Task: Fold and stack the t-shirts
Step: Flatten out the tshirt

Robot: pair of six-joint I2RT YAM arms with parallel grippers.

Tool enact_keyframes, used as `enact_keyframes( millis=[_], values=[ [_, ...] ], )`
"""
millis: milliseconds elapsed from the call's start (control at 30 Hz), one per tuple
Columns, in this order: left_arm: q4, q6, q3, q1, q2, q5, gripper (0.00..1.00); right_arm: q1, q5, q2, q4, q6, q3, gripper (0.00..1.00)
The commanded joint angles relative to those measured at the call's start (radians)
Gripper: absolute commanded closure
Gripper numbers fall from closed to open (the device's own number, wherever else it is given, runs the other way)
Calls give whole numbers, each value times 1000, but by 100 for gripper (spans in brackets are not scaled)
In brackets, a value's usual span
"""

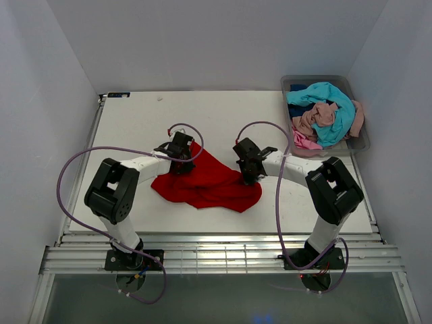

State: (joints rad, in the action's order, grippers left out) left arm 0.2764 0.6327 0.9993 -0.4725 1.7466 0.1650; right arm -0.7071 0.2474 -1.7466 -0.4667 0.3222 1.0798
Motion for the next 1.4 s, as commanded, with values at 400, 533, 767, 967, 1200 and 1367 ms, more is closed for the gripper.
enact_keyframes(
  millis=[400, 533, 767, 967, 1200, 1367],
  values=[
    [156, 47, -246, 207, -237, 173, 100, 244, 73, 171, -109, -132, 52, 92],
    [173, 65, -235, 207, -265, 145, 100, 247, 61, 147, -109, -135, 60, 92],
    [197, 82, -58, 124, -279, 113, 100, 247, 79, 127, -122, -98, 23, 92],
    [167, 69, -13, 71, -200, 73, 100, 247, 90, 223, -148, -72, -9, 92],
    [35, -45, -137, 69, -107, -42, 100, 247, 104, 213, -193, -84, 48, 92],
    [1, -31, -192, 69, -119, -62, 100, 250, 113, 200, -219, -86, 124, 92]
  ],
)
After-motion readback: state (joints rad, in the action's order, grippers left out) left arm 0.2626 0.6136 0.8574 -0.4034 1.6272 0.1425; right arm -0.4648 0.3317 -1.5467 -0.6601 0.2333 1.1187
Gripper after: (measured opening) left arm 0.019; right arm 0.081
